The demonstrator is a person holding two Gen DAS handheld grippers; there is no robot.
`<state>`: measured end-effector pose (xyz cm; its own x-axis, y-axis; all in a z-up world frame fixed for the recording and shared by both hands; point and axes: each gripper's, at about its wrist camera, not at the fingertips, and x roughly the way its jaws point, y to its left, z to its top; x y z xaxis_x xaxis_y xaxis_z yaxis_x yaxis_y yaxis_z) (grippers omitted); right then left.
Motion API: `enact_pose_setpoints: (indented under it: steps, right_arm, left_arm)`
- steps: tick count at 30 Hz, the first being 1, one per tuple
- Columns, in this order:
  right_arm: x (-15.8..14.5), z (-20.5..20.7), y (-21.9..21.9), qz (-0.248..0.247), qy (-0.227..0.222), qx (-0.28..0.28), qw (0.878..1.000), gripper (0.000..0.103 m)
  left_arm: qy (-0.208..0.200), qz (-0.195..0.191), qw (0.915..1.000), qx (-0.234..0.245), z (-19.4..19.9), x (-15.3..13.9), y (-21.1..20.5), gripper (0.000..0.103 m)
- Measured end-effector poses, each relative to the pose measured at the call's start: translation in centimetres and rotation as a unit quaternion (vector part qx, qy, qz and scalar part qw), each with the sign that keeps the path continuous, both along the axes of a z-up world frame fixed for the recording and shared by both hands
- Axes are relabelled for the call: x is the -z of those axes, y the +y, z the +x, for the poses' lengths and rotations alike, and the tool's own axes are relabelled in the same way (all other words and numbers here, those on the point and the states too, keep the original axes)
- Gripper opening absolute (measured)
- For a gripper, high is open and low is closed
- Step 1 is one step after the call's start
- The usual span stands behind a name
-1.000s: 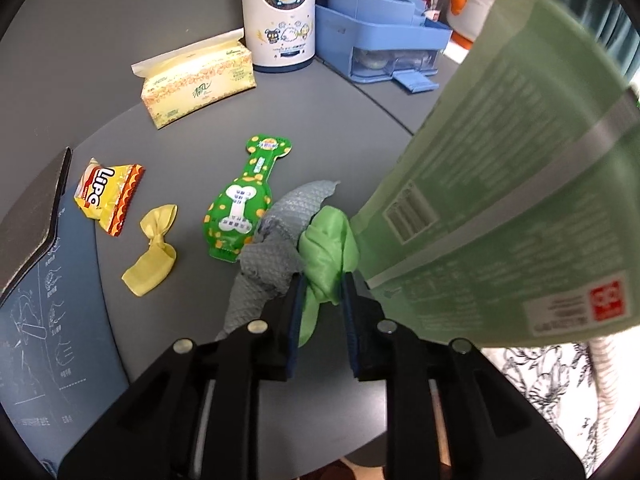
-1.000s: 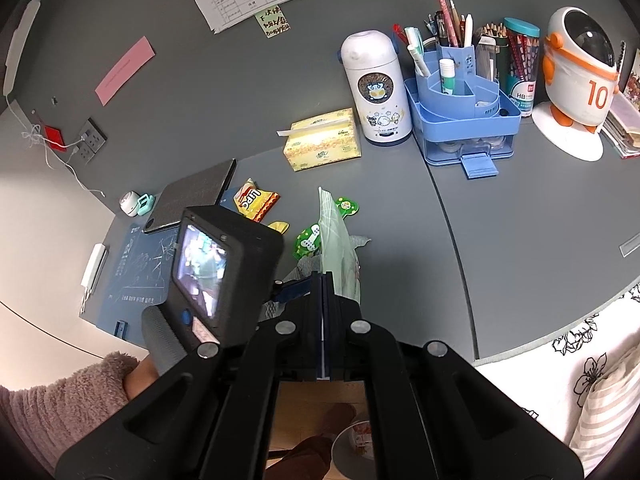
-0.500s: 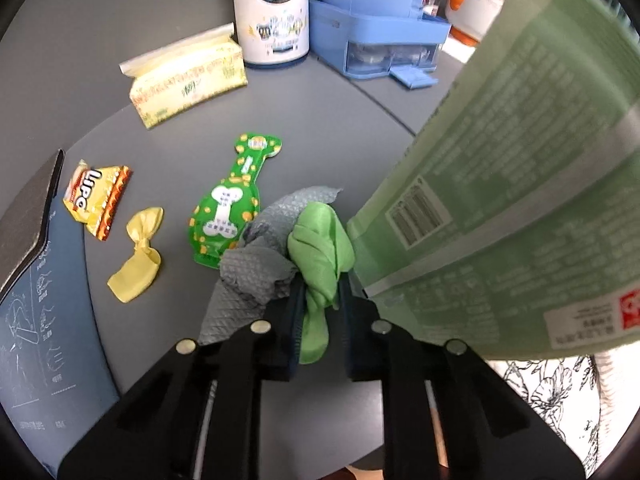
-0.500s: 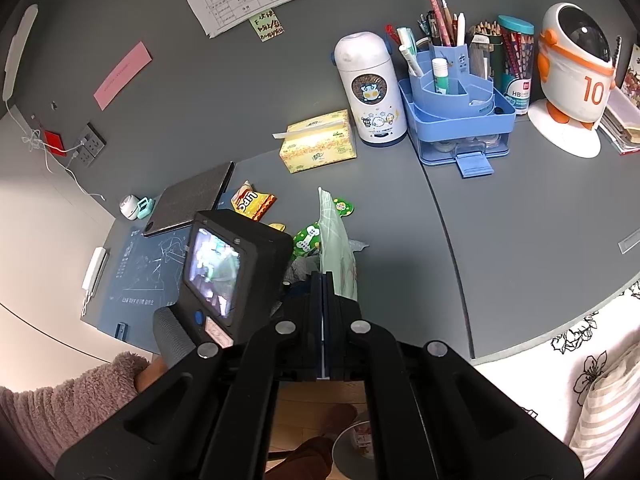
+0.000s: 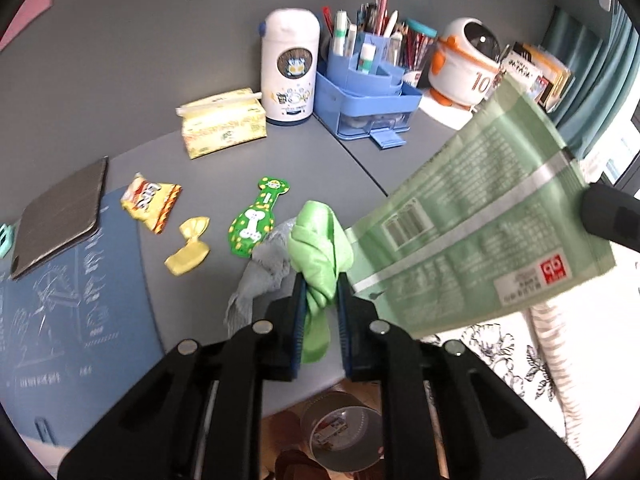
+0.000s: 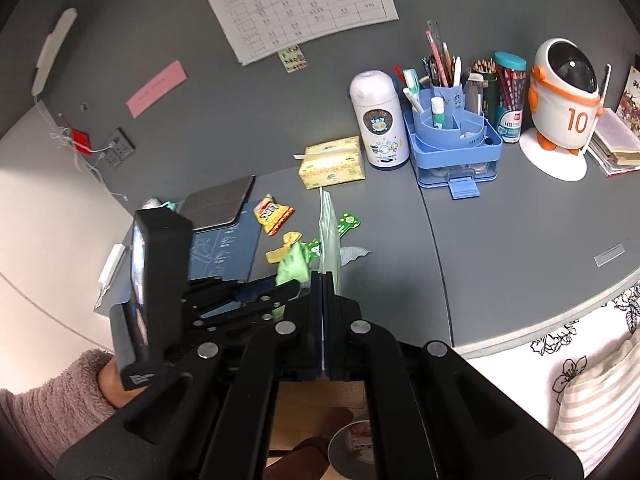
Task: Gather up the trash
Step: 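Carry the green cloth and wipe packet down over the grey bin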
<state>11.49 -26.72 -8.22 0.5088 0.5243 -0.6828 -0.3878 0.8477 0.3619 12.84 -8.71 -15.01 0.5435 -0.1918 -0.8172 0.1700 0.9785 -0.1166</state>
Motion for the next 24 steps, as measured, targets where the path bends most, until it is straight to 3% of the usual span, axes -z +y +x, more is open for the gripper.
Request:
enact_pose_setpoints:
  steps: [9, 15, 24]
  right_arm:
    - [-0.7, -4.8, -1.4, -0.004, -0.004, -0.045, 0.999, 0.0]
    - [1.0, -8.4, -1.9, -0.023, 0.017, -0.062, 0.998, 0.0]
    - [5.8, -14.3, -2.0, -0.042, 0.072, -0.025, 0.996, 0.0]
  left_arm:
    - [-0.012, -0.006, 0.9996, -0.027, -7.6, -1.7, -0.5, 0.015]
    - [0.009, -0.011, 0.9998, -0.013, -11.8, -0.1, -1.8, 0.015]
    - [0.047, -0.013, 0.9983, 0.031, -17.1, 3.4, -3.2, 0.015]
